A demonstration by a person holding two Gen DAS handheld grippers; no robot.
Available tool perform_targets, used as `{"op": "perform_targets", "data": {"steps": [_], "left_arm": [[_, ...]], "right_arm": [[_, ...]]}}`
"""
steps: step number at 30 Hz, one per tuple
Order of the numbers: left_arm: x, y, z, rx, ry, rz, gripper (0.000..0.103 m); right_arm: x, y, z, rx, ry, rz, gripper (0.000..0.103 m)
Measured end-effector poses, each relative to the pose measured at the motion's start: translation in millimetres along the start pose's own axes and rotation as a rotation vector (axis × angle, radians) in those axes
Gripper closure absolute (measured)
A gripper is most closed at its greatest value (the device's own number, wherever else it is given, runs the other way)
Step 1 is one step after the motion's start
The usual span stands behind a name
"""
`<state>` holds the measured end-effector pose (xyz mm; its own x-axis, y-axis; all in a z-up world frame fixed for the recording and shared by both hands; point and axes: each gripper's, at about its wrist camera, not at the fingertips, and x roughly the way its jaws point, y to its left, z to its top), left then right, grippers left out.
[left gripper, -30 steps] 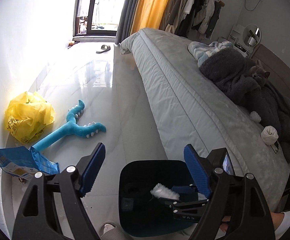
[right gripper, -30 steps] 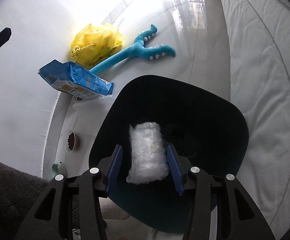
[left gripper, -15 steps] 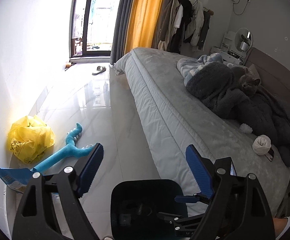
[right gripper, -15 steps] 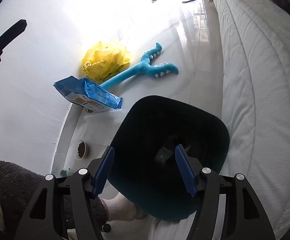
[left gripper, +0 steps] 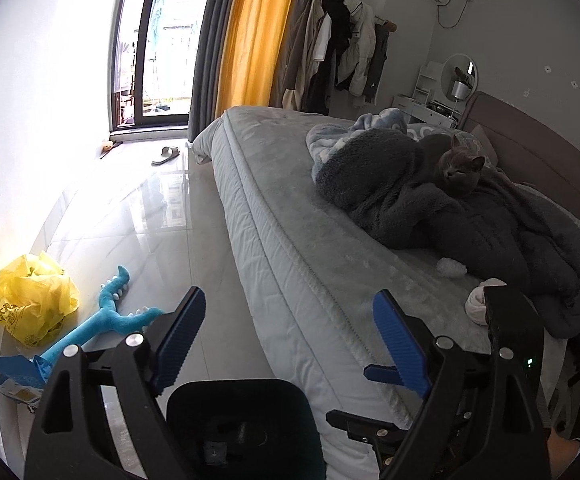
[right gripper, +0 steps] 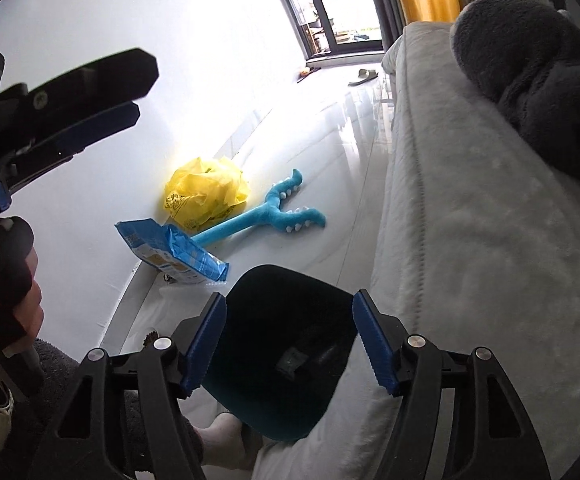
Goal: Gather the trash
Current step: 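Move both tools back toward the socks and mask packet on the bed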
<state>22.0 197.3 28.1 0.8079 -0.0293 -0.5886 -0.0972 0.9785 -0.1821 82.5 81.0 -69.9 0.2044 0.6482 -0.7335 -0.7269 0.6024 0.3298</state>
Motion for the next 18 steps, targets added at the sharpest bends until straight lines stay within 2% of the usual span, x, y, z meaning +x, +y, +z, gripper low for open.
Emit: {"op": "perform_targets", "data": {"steps": [11, 18], "left_arm": [[20, -58, 4, 0.054, 0.010, -0.085, 0.011], [35, -83, -1, 0.069, 0.033, -0.105, 0.010]], "right_arm": [[-48, -46, -8, 0.014, -0.070, -0.099, 0.034], [-74, -70, -18, 0.034, -0.102, -0.160, 0.032]]}}
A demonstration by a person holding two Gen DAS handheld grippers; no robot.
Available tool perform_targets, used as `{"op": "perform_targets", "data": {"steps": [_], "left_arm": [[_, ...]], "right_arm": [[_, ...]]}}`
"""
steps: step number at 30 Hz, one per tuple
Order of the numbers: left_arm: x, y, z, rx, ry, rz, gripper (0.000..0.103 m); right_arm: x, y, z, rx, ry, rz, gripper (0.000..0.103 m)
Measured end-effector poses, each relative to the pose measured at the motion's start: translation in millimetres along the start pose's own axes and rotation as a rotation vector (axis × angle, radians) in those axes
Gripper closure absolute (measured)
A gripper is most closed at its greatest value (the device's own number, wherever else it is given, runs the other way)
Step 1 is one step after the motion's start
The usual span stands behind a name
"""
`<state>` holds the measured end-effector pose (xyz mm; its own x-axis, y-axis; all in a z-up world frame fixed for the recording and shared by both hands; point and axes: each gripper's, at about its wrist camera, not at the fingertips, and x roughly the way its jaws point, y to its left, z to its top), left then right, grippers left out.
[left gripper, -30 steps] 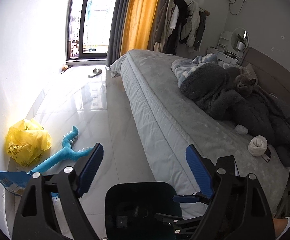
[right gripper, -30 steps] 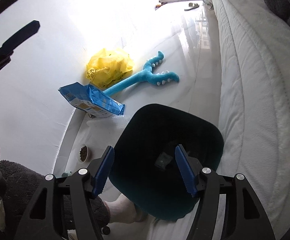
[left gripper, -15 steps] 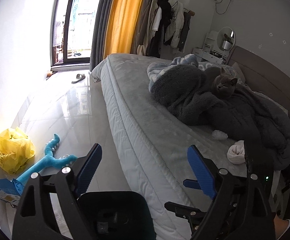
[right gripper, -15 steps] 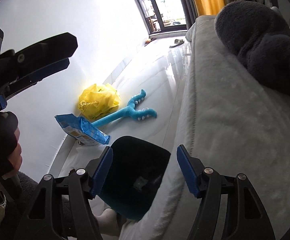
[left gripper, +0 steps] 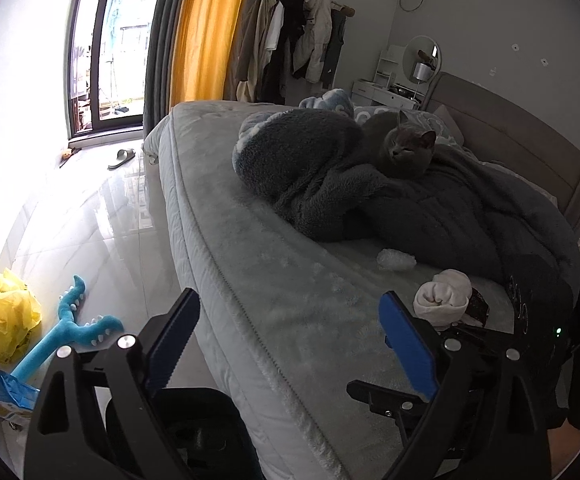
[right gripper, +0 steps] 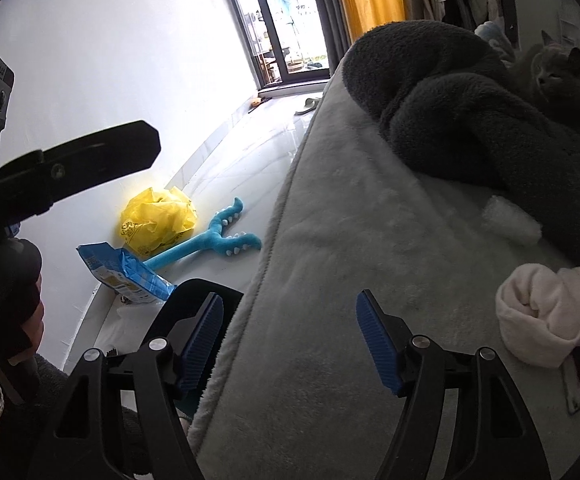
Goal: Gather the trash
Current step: 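Move both tools back toward the socks and mask packet on the bed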
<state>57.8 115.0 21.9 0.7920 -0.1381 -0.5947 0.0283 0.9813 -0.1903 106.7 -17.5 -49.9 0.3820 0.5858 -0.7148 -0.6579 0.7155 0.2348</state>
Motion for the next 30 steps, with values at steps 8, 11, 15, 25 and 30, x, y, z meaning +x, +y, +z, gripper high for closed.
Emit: {"op": "perform_targets", "data": {"steps": [8, 11, 15, 25, 30], "left_arm": [[11, -27, 4, 0.009, 0.004, -0.033, 0.009], [14, -41, 4, 0.047, -0.006, -0.029, 0.009], [22, -56, 3, 0.078, -0.004, -0.047, 0.009], [47, -86, 3, 0.122, 0.026, -0.129, 0.008], [65, -106, -1, 0.142, 0.066, -0.175, 0.008]], "right_arm": [[-21, -23, -6, 0.014, -0.033, -0.045, 0.028], [-28, -32, -9, 0.014, -0.042, -0.063, 0.027], [-41, -49, -13, 0.015, -0.060, -0.089, 0.026], [-74, -93, -21, 0.030, -0.142, -0.126, 0.021], [-87, -114, -30, 0.047, -0.149, -0.141, 0.018]]}}
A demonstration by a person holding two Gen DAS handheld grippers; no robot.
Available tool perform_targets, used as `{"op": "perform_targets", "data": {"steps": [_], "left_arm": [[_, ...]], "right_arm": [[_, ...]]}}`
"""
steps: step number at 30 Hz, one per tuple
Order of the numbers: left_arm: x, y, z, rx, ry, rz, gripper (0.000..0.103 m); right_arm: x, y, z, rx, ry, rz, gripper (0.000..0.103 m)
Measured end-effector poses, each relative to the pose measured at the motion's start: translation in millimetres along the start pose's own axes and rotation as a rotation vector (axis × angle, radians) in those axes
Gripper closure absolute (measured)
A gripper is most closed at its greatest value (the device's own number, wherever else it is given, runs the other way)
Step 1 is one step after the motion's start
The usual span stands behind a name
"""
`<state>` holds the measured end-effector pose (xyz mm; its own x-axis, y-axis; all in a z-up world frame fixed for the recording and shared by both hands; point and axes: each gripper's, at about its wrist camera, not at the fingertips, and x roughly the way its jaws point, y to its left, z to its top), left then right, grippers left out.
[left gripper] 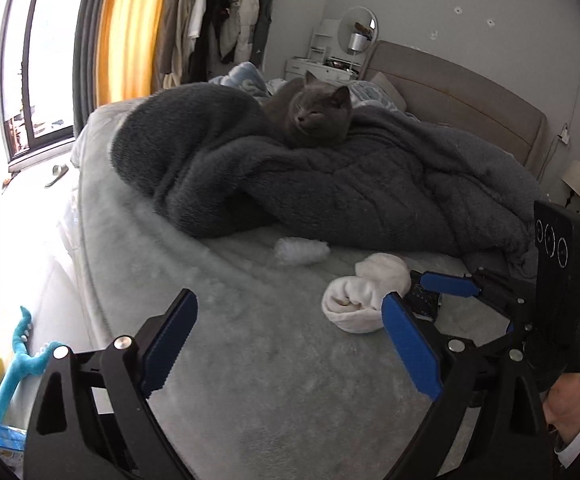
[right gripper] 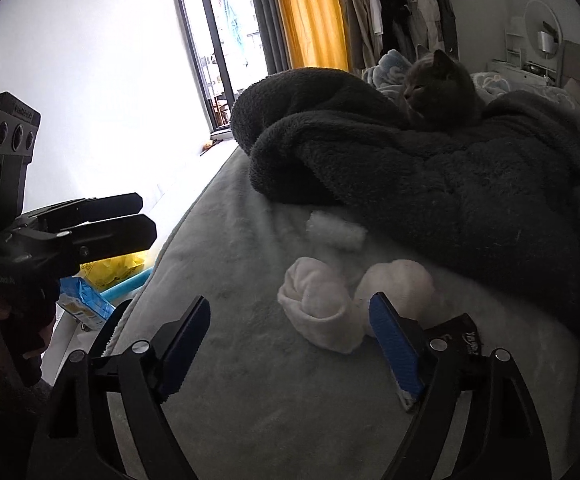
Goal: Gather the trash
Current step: 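Move both tools back toward the socks and mask packet on the bed, then grasp the black Face mask packet with the right tool while the left tool grasps the white socks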
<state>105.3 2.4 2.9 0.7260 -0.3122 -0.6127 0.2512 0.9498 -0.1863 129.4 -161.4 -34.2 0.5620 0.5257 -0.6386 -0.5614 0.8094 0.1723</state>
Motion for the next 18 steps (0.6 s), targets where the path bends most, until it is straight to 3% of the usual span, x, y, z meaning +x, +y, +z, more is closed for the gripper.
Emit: {"op": "perform_targets", "data": {"steps": [10, 14, 18], "left_arm": [[40, -20, -7, -0.020, 0.069, -0.105, 0.008], [54, -24, -10, -0.037, 0.099, -0.120, 0.008], [66, -30, -11, -0.050, 0.112, -0.140, 0.008]], "right_arm": [[-8, -43, -18, 0.020, 0.023, -0.045, 0.012], [-5, -53, -24, 0.017, 0.041, -0.061, 0.004], [-1, -58, -26, -0.001, 0.060, -0.081, 0.004]]}}
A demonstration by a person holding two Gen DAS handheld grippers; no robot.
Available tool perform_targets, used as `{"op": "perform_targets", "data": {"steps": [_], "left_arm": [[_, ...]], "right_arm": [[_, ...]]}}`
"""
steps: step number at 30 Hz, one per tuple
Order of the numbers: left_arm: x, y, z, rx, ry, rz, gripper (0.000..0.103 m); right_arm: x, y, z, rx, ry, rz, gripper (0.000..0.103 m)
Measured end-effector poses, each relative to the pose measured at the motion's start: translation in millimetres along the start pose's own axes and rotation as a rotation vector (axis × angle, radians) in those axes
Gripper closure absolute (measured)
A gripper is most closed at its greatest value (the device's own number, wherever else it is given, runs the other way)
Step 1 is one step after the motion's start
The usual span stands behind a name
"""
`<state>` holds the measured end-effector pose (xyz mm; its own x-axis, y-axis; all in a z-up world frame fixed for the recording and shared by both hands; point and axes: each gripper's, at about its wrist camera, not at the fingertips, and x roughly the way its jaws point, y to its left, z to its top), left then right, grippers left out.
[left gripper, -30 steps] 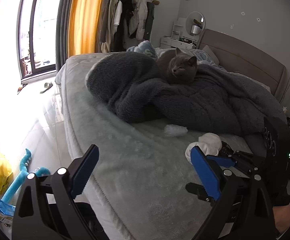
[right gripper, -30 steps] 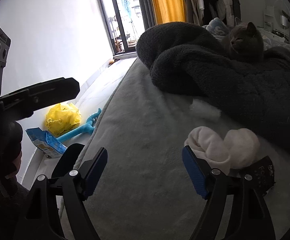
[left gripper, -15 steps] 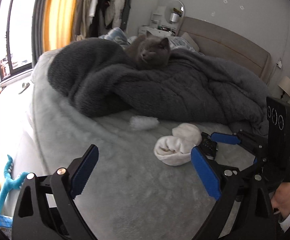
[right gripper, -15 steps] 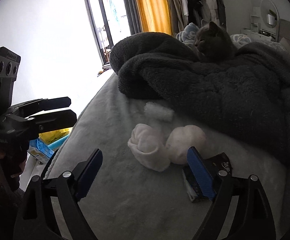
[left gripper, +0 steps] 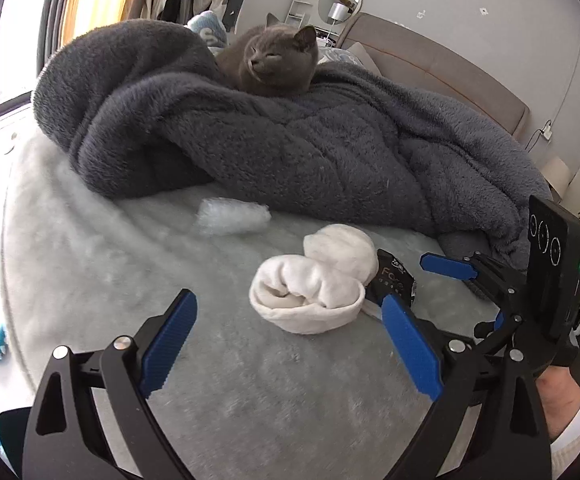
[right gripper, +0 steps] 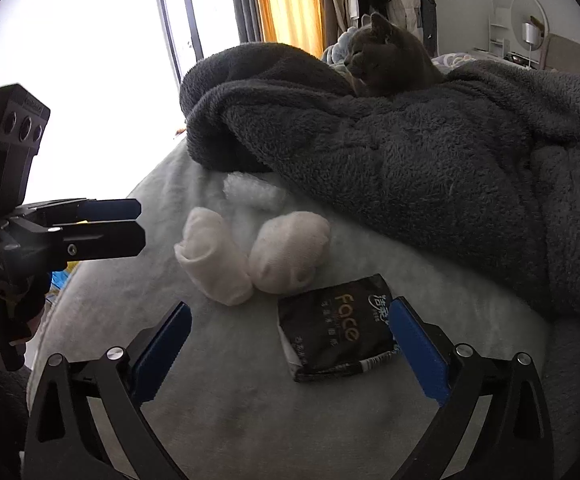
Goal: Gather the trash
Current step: 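Grasp the black Face mask packet with the right tool while the left tool grasps the white socks, then carry the mask packet and socks over the teal bin with both tools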
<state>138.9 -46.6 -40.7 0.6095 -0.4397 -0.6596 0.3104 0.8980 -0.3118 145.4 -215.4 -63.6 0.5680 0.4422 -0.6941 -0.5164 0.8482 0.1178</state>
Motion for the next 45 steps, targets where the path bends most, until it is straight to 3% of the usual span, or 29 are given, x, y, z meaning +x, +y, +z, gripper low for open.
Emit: {"op": "perform_targets", "data": {"steps": [7, 14, 30, 33, 34, 41, 45], "left_arm": [[21, -6, 1, -0.037, 0.010, -0.025, 0.008], [40, -15, -4, -0.060, 0.031, -0.026, 0.010], [38, -12, -7, -0.056, 0.010, 0.025, 0.062], [31, -12, -5, -0.046, -0.007, 0.024, 0.066], [29, -12, -5, -0.044, -0.012, 0.023, 0.072], [11, -7, -5, -0.017, -0.027, 0.039, 0.074], [2, -2, -4, -0.005, -0.024, 0.037, 0.076]], "right_arm": [[15, -12, -12, -0.018, 0.037, -0.076, 0.003], [28, -27, -17, 0.039, 0.068, -0.067, 0.003], [45, -28, -13, 0.055, 0.125, -0.102, 0.004], [46, -31, -12, 0.082, 0.134, -0.116, 0.016], [45, -32, -12, 0.095, 0.133, -0.113, 0.022], [35, -32, -8, 0.124, 0.139, -0.132, 0.027], [19, -33, 0, 0.152, 0.126, -0.195, 0.027]]}}
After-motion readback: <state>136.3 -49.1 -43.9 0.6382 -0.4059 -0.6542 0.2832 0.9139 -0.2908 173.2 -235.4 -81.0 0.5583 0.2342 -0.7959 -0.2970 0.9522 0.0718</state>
